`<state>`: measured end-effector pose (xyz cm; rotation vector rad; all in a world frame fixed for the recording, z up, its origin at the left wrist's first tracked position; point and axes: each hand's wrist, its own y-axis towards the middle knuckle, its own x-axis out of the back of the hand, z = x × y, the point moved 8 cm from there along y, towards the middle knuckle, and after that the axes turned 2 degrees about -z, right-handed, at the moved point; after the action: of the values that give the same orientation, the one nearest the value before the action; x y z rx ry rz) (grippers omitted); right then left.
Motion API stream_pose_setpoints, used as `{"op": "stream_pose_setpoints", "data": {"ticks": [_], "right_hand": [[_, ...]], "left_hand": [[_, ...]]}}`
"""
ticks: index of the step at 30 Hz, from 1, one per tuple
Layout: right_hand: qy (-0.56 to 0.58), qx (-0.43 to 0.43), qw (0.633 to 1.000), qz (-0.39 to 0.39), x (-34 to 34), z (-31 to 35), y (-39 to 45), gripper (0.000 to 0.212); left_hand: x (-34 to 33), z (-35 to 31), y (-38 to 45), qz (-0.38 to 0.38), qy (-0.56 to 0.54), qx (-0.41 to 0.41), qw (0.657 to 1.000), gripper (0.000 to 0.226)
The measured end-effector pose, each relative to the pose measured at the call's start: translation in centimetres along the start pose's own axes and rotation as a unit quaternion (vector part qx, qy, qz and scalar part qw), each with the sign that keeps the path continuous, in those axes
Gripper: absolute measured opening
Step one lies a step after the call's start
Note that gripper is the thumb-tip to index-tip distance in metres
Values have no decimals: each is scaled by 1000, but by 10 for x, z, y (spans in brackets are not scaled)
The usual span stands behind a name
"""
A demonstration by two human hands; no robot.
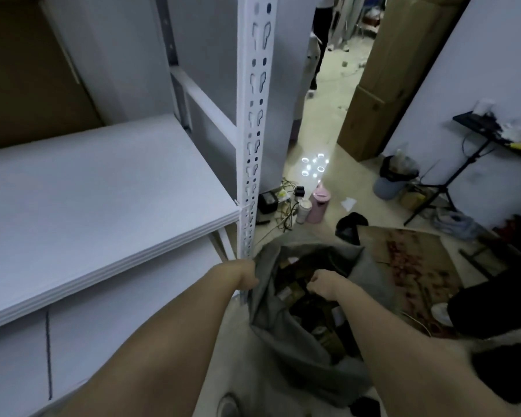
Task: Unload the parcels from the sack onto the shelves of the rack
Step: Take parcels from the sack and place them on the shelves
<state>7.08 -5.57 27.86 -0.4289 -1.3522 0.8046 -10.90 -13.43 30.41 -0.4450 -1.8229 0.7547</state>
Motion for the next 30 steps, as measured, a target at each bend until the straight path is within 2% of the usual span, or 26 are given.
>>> {"op": "stream_pose_setpoints", "data": {"ticks": [5,12,16,20,23,27,30], "right_hand": [[11,-60,997,56,-17,-55,33,48],[34,-86,991,101,-43,-121,107,41],[41,-102,990,89,-72,-154,155,49],[115,-146,977,104,-126,-188,196,62],[167,-185,962,116,-170,-217,228,67],[265,-217,934,100,-220,-245,257,73],[314,-242,913,99,-247,-261,268,84]], "left_hand": [[-19,-26,50,46,-10,-11,999,42],[-65,-70,121,52,-14,12,998,41],[-113,-92,171,51,-10,-3,999,40],[-172,-106,217,77,42,-29,996,49],[-218,-113,251,90,72,-50,992,48],[-273,-120,290,98,73,-79,989,72],[-297,-131,310,81,106,-123,983,79]]}}
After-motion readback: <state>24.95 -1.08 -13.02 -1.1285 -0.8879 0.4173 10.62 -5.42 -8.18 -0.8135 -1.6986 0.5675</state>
